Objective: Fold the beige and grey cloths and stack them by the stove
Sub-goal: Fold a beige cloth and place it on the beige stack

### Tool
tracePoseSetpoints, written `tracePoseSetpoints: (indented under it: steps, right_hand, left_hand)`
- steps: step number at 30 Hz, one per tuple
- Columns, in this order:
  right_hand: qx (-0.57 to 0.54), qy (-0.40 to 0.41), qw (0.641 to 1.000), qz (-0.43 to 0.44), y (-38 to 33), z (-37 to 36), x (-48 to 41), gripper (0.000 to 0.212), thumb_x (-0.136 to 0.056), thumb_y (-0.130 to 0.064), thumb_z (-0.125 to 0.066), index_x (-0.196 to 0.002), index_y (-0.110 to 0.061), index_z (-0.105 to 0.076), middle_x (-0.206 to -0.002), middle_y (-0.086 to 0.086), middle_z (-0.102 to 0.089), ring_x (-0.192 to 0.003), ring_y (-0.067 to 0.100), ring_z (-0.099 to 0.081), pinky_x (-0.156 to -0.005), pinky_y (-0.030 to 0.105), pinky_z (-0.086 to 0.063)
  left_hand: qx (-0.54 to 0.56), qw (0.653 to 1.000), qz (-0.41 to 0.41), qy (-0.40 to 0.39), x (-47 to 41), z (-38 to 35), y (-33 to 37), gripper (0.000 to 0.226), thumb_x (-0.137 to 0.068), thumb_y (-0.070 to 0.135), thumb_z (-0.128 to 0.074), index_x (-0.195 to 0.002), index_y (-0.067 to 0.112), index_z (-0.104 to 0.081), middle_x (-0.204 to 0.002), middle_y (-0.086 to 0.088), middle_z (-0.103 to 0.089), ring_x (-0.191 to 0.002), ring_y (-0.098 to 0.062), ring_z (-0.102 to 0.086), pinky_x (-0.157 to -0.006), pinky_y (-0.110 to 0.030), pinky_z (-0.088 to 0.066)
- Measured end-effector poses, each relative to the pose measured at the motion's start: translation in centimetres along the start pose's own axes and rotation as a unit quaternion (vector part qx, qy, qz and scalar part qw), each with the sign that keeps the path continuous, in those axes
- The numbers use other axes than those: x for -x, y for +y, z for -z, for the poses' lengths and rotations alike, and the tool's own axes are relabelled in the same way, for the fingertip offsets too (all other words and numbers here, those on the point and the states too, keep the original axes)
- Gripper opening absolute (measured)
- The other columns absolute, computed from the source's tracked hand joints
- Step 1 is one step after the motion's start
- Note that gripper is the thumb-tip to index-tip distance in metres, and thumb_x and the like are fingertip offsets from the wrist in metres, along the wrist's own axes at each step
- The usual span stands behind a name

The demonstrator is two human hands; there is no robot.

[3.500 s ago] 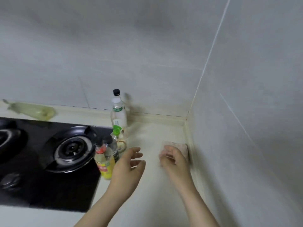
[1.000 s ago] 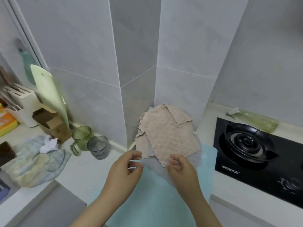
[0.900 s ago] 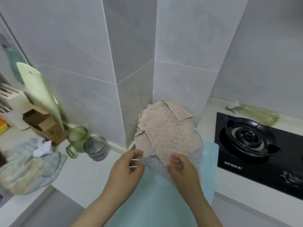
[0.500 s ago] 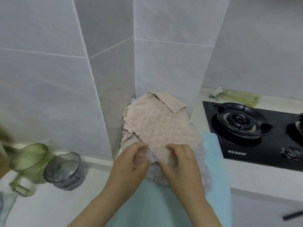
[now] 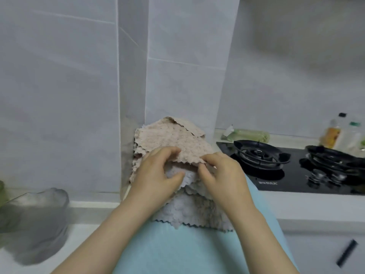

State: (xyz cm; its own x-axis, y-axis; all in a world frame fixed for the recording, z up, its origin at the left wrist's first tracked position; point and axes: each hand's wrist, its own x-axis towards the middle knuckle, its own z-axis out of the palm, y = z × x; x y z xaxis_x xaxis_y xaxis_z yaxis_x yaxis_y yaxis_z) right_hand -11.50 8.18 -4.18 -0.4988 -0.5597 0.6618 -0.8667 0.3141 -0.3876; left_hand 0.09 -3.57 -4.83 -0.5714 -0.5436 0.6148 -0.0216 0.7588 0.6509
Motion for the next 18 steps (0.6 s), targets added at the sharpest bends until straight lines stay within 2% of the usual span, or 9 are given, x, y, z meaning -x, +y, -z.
tracePoseSetpoints:
  steps: [5, 9, 12, 14, 18]
  right_hand:
    - [-0.051, 0.022, 0.998, -0.039, 0.0, 0.7, -2.9, 0.017, -0.084, -0.029, -0.063, -0.074, -0.018, -0.071, -0.072, -0.004, -0.07, -0.075, 0.013, -0.063, -0.069, 0.04, -0.053]
    - [-0.09, 0.067, 0.992, -0.052, -0.4, 1.5, -5.6, 0.013, -0.083, -0.029, -0.069, -0.076, -0.02, -0.075, -0.071, -0.011, -0.072, -0.074, 0.004, -0.064, -0.07, 0.031, -0.053]
    - [-0.143, 0.082, 0.984, -0.065, 0.2, 2.3, -6.3, 0.015, -0.082, -0.027, -0.072, -0.069, -0.019, -0.073, -0.058, -0.013, -0.066, -0.06, 0.002, -0.057, -0.061, 0.025, -0.045]
    - [-0.18, 0.091, 0.976, -0.086, 0.6, 2.7, -6.2, 0.021, -0.082, -0.025, -0.072, -0.062, -0.022, -0.07, -0.051, -0.015, -0.06, -0.053, 0.0, -0.05, -0.056, 0.023, -0.04]
    - [-0.246, 0.121, 0.955, -0.117, 0.2, 3.6, -6.1, 0.013, -0.082, -0.024, -0.072, -0.07, -0.023, -0.072, -0.064, -0.01, -0.068, -0.063, 0.001, -0.058, -0.062, 0.023, -0.046]
  left_hand:
    - [0.014, 1.0, -0.003, 0.026, -3.4, 0.2, -0.2, 0.033, -0.079, 0.013, -0.07, -0.11, 0.026, -0.065, -0.111, 0.013, -0.061, -0.103, -0.004, -0.056, -0.091, -0.023, -0.047]
    - [-0.03, 0.998, -0.013, 0.045, -5.8, 0.6, -1.6, 0.016, -0.081, 0.013, -0.067, -0.093, 0.022, -0.071, -0.095, 0.012, -0.069, -0.091, -0.006, -0.06, -0.08, -0.022, -0.047]
    - [-0.075, 0.996, -0.023, 0.042, -6.8, 1.2, -2.2, 0.009, -0.081, 0.016, -0.067, -0.086, 0.023, -0.071, -0.089, 0.013, -0.069, -0.087, -0.007, -0.059, -0.071, -0.019, -0.038]
    - [-0.079, 0.996, -0.02, 0.047, -7.0, 1.4, -2.4, 0.008, -0.082, 0.016, -0.066, -0.082, 0.023, -0.071, -0.086, 0.011, -0.069, -0.085, -0.01, -0.06, -0.071, -0.023, -0.04]
    - [-0.072, 0.995, -0.013, 0.073, -6.9, 1.9, -2.0, 0.007, -0.084, 0.024, -0.065, -0.078, 0.023, -0.067, -0.08, 0.01, -0.067, -0.08, -0.014, -0.06, -0.07, -0.029, -0.046]
